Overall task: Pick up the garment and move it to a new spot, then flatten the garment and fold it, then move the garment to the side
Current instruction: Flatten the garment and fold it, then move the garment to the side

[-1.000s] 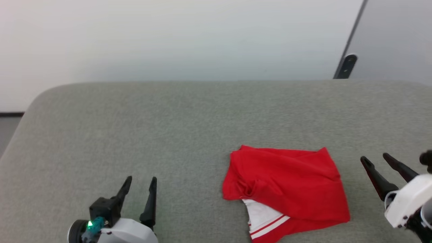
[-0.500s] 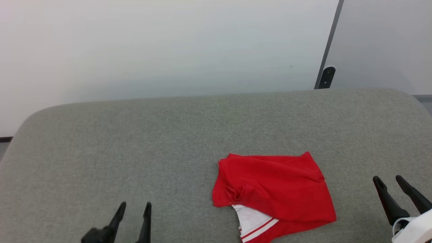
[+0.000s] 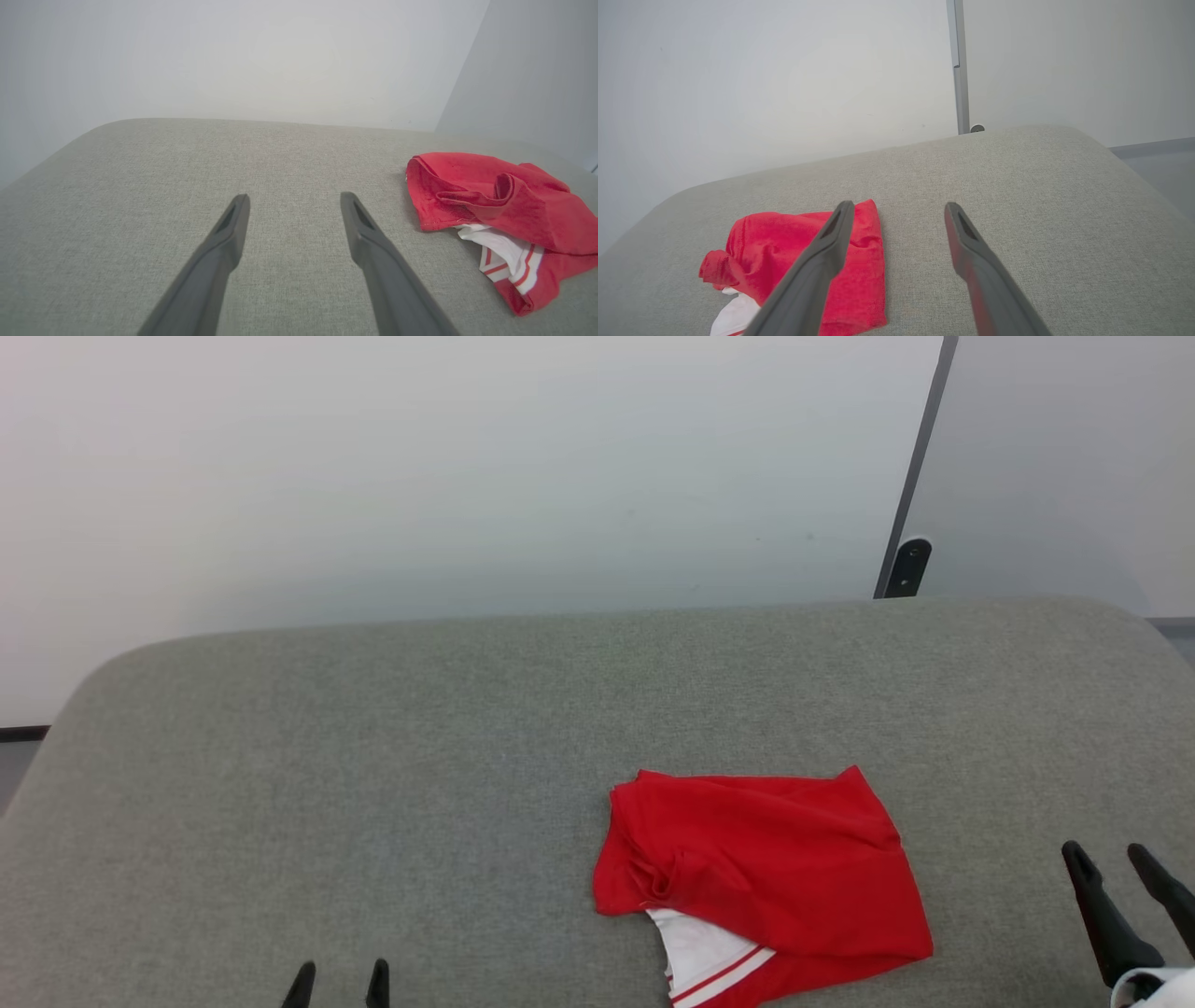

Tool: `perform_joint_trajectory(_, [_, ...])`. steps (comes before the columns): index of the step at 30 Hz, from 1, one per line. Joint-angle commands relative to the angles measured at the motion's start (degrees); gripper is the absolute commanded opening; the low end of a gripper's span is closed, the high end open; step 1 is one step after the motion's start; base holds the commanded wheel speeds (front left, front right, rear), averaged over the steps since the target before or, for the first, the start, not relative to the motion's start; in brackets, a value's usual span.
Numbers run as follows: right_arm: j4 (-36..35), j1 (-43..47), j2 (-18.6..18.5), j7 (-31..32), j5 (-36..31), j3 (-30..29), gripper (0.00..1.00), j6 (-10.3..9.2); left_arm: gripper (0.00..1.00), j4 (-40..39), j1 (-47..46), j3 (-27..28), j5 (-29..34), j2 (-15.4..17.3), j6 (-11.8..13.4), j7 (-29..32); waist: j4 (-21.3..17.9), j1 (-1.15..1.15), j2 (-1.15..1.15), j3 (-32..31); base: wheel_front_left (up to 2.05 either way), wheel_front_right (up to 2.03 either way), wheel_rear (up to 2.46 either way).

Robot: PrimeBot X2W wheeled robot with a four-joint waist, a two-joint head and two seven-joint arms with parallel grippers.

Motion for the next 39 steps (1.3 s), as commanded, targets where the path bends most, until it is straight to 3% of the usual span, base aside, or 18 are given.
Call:
perform_joint_trajectory(1, [-0.8, 1.02, 0.59, 0.4, -0.38, -0.56, 1.0, -0.03, 1.0, -0.95, 0.96, 0.06, -0.47, -0.04, 0.32, 0.25, 0.1, 0.0, 0.0, -0.03, 0.0, 0.0, 0.0])
perform_joint_trajectory(22, [-5.17, 2.46, 4.12, 4.03, -2.59, -2.98, 1.0, -0.03, 1.0, -4.63, 1.95, -1.24, 0.12, 0.68, 1.89, 1.7, 0.91, 0.0, 0.0, -0.21, 0.0, 0.0, 0.0])
perform_joint_trajectory(29, [-5.23, 0.75, 3.01, 6.1, -2.73, -1.14, 1.0, -0.03, 1.0, -4.72, 1.43, -1.77, 0.06, 0.69, 2.15, 1.77, 1.43, 0.0, 0.0, -0.09, 0.0, 0.0, 0.0])
perform_joint_trajectory(32, [-3.62, -1.71, 1.58, 9.27, -2.47, 0.77, 1.0, -0.03, 1.0, -4.64, 0.68, -2.04, -0.14, 0.54, 2.16, 1.74, 1.96, 0.0, 0.0, 0.24, 0.0, 0.0, 0.0])
perform_joint_trajectory(39, [3.55, -10.62, -3.19, 23.48, -1.25, 7.11, 1.0, -0.03, 1.0, -3.42, -1.48, -3.43, 0.44, 0.3, 2.02, 1.68, 4.24, 0.0, 0.0, 2.59, 0.0, 0.0, 0.0])
